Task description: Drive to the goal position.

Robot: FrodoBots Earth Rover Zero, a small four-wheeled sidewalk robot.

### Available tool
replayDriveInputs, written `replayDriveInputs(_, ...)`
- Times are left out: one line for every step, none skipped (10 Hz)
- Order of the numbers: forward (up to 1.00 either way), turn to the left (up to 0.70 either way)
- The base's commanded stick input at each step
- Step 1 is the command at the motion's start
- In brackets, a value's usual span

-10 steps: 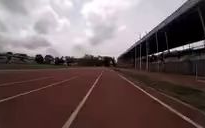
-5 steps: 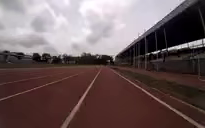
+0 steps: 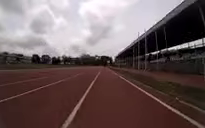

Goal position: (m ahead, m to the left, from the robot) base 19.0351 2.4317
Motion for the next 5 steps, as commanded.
replayDriveInputs(0.70,-0.09)
replayDriveInputs(0.70,-0.13)
replayDriveInputs(0.70,-0.14)
replayDriveInputs(0.70,-0.14)
replayDriveInputs(0.70,-0.14)
